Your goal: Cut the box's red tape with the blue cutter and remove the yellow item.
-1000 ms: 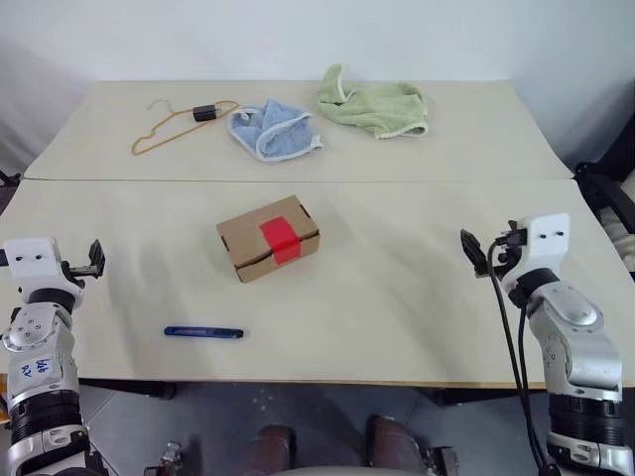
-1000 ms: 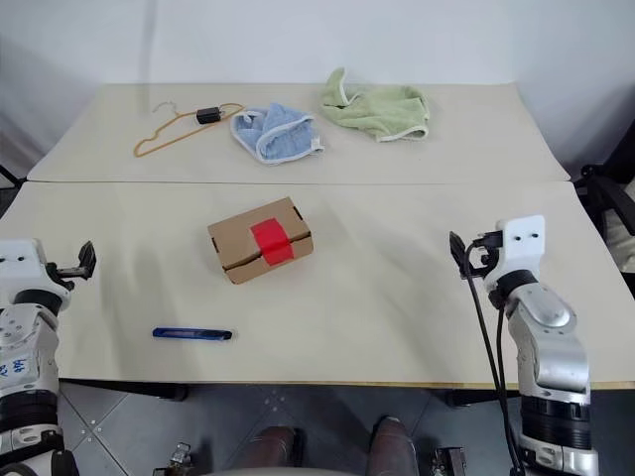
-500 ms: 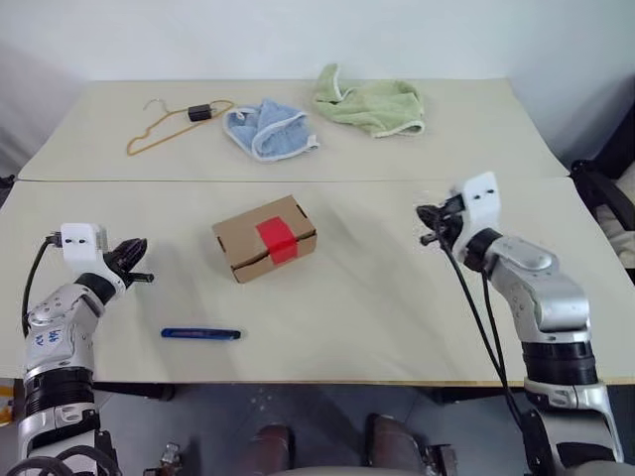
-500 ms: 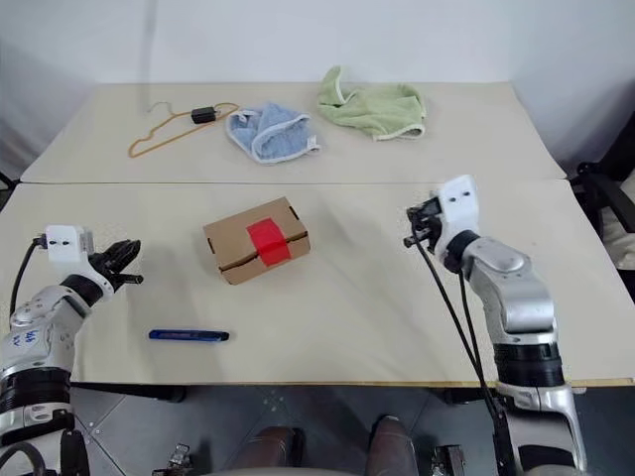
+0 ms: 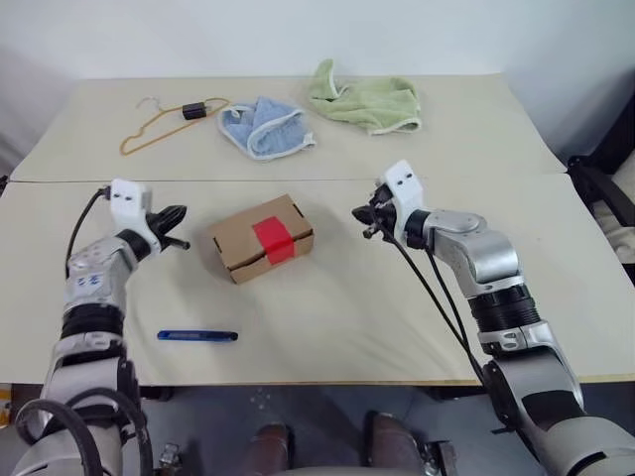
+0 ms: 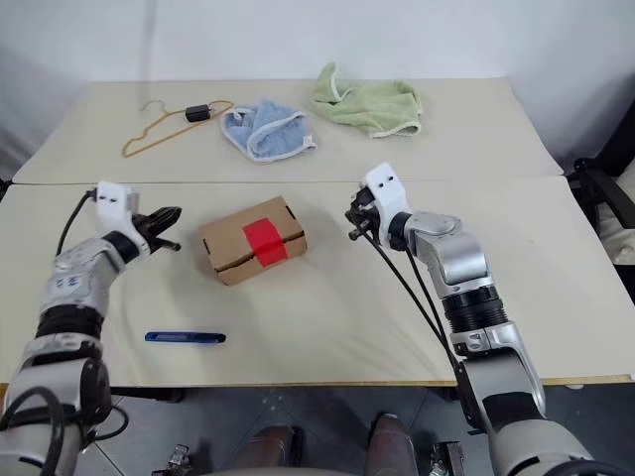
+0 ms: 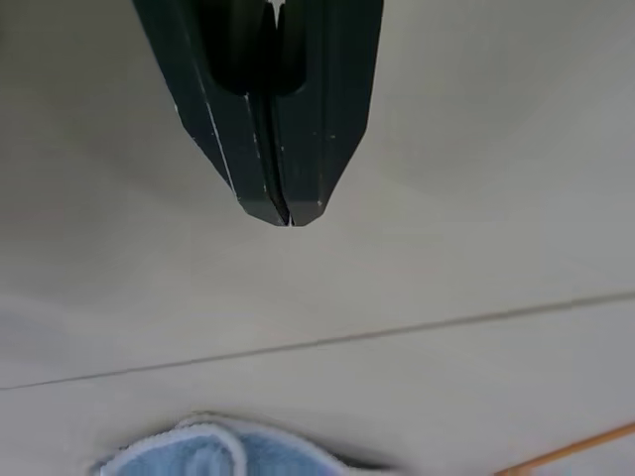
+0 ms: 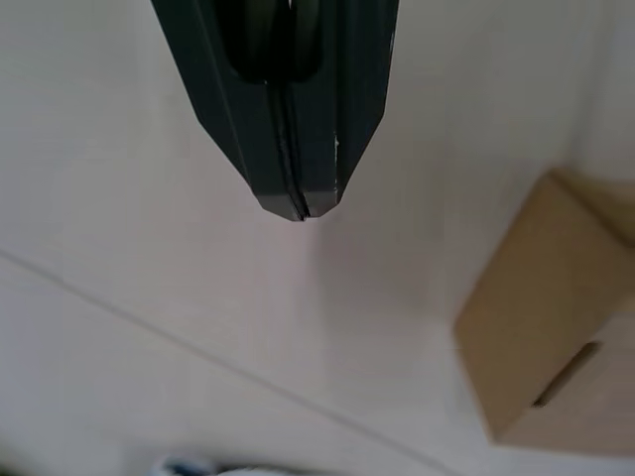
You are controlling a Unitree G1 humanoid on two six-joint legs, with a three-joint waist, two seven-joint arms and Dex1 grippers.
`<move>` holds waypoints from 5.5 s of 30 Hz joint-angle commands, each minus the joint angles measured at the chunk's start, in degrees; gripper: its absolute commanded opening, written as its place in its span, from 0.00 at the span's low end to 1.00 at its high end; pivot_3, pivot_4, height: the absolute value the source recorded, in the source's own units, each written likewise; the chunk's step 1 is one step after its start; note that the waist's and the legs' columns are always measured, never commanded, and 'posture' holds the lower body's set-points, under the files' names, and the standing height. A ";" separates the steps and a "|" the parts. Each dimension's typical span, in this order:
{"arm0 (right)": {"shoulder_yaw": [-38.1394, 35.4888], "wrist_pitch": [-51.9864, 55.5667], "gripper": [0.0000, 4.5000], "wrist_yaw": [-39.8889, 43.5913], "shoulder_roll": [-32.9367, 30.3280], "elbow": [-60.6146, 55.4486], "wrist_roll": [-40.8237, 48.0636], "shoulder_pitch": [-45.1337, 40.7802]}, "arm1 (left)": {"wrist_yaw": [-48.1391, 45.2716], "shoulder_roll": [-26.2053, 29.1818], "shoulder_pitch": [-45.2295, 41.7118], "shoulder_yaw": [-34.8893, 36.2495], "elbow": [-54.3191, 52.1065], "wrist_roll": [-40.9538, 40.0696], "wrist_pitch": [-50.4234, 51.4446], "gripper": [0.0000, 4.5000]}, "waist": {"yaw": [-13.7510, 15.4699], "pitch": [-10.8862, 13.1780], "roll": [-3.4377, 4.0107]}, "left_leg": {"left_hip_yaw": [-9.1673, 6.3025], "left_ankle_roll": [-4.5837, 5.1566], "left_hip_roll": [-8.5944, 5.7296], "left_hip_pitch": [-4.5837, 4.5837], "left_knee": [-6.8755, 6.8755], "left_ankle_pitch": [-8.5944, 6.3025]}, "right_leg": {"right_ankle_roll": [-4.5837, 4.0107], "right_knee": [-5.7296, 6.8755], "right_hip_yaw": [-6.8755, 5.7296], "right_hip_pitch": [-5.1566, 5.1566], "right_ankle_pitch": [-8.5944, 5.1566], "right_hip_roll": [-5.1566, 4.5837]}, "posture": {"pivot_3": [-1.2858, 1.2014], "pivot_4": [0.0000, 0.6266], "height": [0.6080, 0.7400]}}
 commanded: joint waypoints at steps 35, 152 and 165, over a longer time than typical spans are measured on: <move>-3.09 13.90 0.00 -4.92 -4.89 -16.43 3.92 4.51 | -35.27 -11.00 3.02 -16.92 -29.40 0.27 16.91 0.00 | 0.13 0.04 -0.08 | 0.00 0.03 -0.01 -0.25 0.73 -0.02 | -0.03 0.42 0.14 -0.08 0.19 0.05 | 0.52 0.24 1.00; -12.62 11.19 1.00 12.04 -27.30 -51.83 34.00 25.44 | -58.39 20.21 17.18 -16.37 -13.95 -11.57 -25.72 0.99 | 1.62 0.20 -0.36 | 0.52 0.25 0.31 -0.17 0.91 -0.14 | -0.02 -0.06 0.52 0.05 0.73 0.36 | 0.52 0.24 1.00; -9.08 5.68 1.00 15.47 -27.92 -50.42 30.31 28.68 | -58.39 27.14 32.33 -14.21 -27.29 -18.15 -23.11 0.99 | 1.58 0.21 -0.35 | 0.64 0.23 0.52 -0.13 0.86 -0.17 | -0.10 -0.04 0.61 -0.03 0.76 0.55 | 0.52 0.24 1.00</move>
